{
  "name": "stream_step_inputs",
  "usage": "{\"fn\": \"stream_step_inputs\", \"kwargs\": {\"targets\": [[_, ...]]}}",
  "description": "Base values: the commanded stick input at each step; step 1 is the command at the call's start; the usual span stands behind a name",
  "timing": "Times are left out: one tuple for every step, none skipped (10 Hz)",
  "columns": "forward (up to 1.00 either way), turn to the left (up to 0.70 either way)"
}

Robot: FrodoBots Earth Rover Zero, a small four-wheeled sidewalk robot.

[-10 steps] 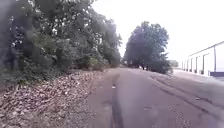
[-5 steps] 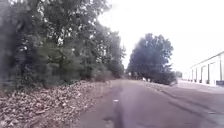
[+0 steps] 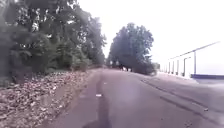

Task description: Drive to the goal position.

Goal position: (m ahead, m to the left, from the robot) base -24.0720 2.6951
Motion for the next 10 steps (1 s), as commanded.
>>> {"fn": "stream_step_inputs", "kwargs": {"targets": [[1.00, 0.00], [1.00, 0.00], [1.00, 0.00], [1.00, 0.00], [1.00, 0.00], [1.00, 0.07], [1.00, 0.35], [1.00, 0.40], [1.00, 0.40], [1.00, 0.40]]}}
